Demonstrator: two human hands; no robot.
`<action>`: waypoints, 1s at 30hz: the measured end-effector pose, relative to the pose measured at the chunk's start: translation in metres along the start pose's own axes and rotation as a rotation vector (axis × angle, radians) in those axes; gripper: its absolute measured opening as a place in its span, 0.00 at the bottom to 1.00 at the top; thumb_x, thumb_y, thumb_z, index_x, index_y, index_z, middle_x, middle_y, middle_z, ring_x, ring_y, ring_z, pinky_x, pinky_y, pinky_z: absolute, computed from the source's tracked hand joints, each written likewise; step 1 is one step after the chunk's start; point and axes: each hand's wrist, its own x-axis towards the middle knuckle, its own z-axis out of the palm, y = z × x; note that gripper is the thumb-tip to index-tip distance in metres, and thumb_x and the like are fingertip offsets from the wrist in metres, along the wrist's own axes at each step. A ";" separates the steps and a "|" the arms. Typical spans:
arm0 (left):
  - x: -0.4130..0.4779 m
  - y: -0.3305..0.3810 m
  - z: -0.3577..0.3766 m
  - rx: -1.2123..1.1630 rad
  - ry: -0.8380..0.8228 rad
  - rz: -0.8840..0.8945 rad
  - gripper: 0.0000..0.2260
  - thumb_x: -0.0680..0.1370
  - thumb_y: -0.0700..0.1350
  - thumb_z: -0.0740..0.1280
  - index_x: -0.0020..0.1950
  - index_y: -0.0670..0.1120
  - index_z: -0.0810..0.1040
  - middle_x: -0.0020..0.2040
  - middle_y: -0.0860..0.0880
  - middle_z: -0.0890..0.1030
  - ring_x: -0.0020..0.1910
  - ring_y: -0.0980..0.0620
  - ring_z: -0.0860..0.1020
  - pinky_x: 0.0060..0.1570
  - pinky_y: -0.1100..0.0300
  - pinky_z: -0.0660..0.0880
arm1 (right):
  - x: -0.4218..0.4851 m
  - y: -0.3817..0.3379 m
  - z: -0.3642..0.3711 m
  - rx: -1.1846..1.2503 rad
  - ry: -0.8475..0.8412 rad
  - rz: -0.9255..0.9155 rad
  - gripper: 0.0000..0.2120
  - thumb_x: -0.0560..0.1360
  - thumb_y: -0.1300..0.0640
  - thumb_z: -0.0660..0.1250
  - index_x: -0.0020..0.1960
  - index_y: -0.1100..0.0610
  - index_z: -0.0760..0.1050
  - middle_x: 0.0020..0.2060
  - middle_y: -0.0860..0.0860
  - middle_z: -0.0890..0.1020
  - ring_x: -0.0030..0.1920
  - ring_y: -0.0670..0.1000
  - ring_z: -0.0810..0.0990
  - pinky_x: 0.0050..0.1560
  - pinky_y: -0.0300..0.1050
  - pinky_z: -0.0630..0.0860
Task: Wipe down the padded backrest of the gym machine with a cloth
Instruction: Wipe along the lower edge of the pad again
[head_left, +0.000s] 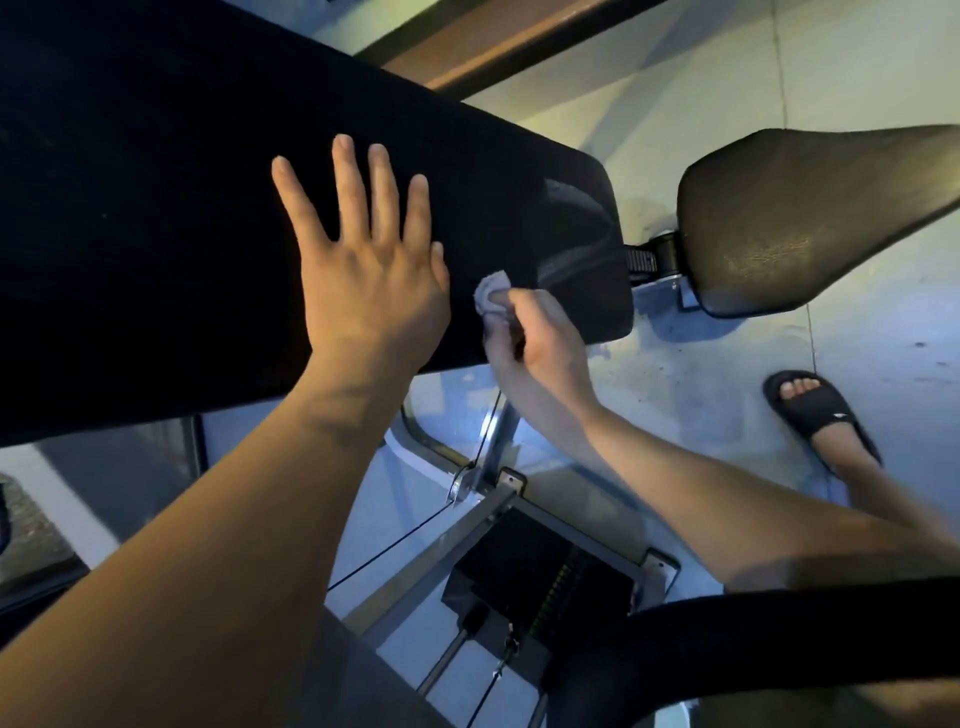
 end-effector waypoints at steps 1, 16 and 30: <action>0.000 0.001 0.001 -0.002 -0.004 0.011 0.28 0.85 0.56 0.43 0.84 0.49 0.55 0.84 0.40 0.54 0.83 0.36 0.47 0.75 0.26 0.44 | 0.000 0.004 -0.002 -0.021 -0.014 -0.056 0.09 0.80 0.60 0.66 0.59 0.61 0.77 0.53 0.54 0.78 0.51 0.49 0.78 0.50 0.41 0.75; 0.003 0.012 0.002 0.007 -0.090 0.108 0.29 0.83 0.59 0.39 0.84 0.53 0.46 0.84 0.42 0.47 0.82 0.35 0.42 0.74 0.26 0.41 | -0.003 0.056 -0.021 -0.120 -0.007 0.127 0.09 0.84 0.57 0.60 0.61 0.55 0.75 0.53 0.51 0.74 0.50 0.45 0.74 0.52 0.40 0.72; 0.021 0.045 0.013 0.000 -0.123 0.193 0.29 0.83 0.59 0.41 0.84 0.53 0.44 0.85 0.43 0.44 0.82 0.36 0.39 0.77 0.32 0.39 | 0.026 0.069 -0.014 -0.204 0.113 0.139 0.10 0.82 0.60 0.61 0.62 0.58 0.75 0.53 0.54 0.75 0.47 0.44 0.70 0.45 0.34 0.63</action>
